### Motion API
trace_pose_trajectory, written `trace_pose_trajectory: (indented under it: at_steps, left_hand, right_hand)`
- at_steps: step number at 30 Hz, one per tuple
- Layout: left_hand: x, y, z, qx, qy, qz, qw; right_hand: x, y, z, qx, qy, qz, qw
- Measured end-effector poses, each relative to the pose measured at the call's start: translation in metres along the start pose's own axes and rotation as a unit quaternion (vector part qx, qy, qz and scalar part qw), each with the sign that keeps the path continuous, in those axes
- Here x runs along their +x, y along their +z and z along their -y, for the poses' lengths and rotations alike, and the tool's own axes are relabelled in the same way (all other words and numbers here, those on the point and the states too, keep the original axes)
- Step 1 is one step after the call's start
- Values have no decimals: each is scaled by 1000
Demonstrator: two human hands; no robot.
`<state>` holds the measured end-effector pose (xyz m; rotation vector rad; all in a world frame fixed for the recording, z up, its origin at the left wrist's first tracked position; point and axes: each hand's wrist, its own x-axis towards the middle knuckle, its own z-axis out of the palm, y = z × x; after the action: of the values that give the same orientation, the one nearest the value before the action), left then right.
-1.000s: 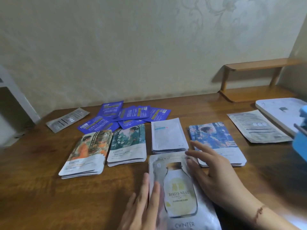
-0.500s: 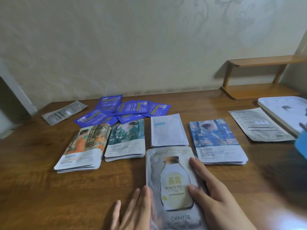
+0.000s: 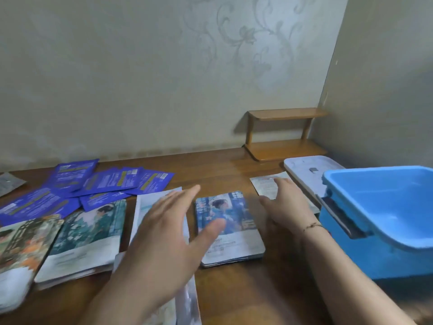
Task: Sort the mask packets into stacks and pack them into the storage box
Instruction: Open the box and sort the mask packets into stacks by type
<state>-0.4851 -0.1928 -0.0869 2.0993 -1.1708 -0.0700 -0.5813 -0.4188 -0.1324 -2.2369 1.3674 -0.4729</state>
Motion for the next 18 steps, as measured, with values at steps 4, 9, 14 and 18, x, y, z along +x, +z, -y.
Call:
trace_pose_trajectory:
  at_steps: [4, 9, 14, 18]
  left_hand:
    - [110, 70, -23, 30, 26, 204, 978]
    - [197, 135, -2, 216, -3, 274, 937]
    - [247, 160, -3, -7, -95, 200, 975]
    - [257, 175, -16, -111, -140, 211, 961]
  right_hand:
    - [54, 10, -10, -109, 101, 20, 989]
    - [69, 36, -29, -182, 70, 2, 981]
    - [72, 44, -23, -167, 43, -33, 985]
    - [74, 38, -20, -136, 35, -44, 989]
